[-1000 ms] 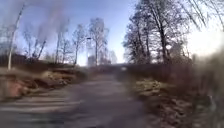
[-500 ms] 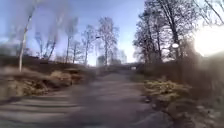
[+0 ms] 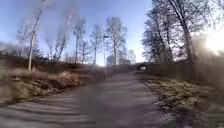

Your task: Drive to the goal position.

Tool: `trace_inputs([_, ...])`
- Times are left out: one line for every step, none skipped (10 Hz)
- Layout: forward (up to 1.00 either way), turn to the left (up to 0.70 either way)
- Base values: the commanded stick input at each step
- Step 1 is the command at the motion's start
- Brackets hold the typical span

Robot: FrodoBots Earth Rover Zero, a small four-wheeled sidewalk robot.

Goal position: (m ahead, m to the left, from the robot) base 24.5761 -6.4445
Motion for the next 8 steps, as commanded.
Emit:
trace_inputs([1.00, 0.00])
trace_inputs([1.00, 0.00])
trace_inputs([1.00, 0.00])
trace_inputs([1.00, 0.00])
trace_inputs([1.00, 0.00])
trace_inputs([1.00, 0.00])
trace_inputs([1.00, 0.00])
trace_inputs([1.00, 0.00])
